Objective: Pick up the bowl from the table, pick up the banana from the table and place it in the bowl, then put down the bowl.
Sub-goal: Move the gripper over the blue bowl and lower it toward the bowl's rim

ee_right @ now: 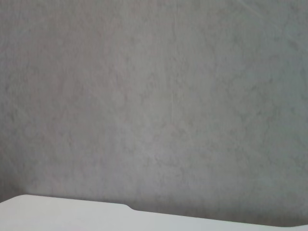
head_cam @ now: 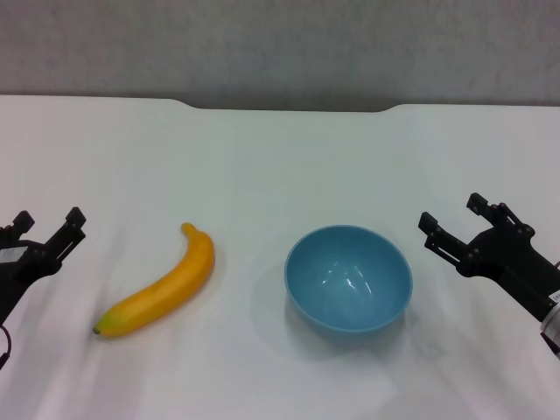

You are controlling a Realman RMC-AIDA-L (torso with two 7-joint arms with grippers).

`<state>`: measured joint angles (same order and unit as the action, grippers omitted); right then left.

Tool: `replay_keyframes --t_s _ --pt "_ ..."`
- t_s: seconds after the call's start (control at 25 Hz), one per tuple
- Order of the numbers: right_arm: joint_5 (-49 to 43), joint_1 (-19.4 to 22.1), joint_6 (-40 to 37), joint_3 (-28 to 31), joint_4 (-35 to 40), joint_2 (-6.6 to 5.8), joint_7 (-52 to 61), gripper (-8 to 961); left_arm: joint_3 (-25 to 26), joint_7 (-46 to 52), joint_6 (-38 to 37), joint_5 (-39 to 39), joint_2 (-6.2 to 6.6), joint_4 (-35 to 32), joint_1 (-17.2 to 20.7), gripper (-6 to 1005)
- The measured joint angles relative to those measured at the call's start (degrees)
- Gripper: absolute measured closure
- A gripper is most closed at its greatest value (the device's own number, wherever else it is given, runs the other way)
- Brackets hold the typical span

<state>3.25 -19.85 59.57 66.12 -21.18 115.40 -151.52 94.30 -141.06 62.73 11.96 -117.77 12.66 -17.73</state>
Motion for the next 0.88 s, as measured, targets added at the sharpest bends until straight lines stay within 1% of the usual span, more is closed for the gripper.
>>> replay_keyframes --t_s 0.44,0.56,0.68,0.76,0.88 --pt "0.0 -0.01 0.0 0.07 0.0 0.0 0.05 47 0.0 0.19 -1.04 -0.01 -0.01 0.0 -0.22 95" --pt "0.0 0.0 -0.99 0.18 -0.46 -0.1 1.28 47 -0.01 0.61 -1.05 0.28 0.1 0.12 -0.03 96" --pt "-0.22 -0.05 -4.57 0.38 -2.74 -0.6 3.5 47 -0.15 2.02 -1.33 1.11 0.55 0.39 0.0 97" --pt "-1.0 0.03 -8.82 0.49 -5.65 -1.12 4.76 47 -0.47 4.75 -2.65 1.83 1.06 0.98 -0.22 97" --pt "-3.78 0.48 -15.34 0.55 -11.0 -2.39 7.91 47 -0.48 9.86 -5.8 4.76 1.77 4.0 -0.08 98"
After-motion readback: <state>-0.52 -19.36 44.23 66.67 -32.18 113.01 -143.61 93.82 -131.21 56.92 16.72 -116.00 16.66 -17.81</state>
